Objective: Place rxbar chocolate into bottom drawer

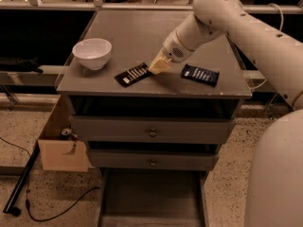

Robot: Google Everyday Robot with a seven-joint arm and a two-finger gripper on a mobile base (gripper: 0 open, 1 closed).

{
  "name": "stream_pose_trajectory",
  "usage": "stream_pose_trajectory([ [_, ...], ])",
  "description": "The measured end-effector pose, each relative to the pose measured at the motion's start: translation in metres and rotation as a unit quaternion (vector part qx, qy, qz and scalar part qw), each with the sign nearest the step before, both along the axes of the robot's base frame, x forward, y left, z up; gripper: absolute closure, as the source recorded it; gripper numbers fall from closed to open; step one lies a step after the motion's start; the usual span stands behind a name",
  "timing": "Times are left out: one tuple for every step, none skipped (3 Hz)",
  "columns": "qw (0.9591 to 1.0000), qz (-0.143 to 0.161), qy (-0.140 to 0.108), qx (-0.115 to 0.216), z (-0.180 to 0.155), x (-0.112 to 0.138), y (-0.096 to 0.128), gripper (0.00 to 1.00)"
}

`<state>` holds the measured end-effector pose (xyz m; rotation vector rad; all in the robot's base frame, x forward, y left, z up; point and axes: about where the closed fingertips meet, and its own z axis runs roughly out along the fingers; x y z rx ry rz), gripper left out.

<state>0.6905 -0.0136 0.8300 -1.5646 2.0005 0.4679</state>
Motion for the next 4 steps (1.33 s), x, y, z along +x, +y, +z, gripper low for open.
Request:
stream_pose_trajectory([
  [1.0000, 0.000, 0.000, 0.000, 0.000, 0.000, 0.000, 1.00],
  [1.0000, 0.000, 0.000, 0.000, 0.000, 0.000, 0.000, 1.00],
  [1.0000, -0.005, -0.004, -0.001, 0.011, -0.003, -0.010, 1.00],
  [0.9989, -0.032, -0.033, -0.007, 0.037, -0.017, -0.040, 1.00],
])
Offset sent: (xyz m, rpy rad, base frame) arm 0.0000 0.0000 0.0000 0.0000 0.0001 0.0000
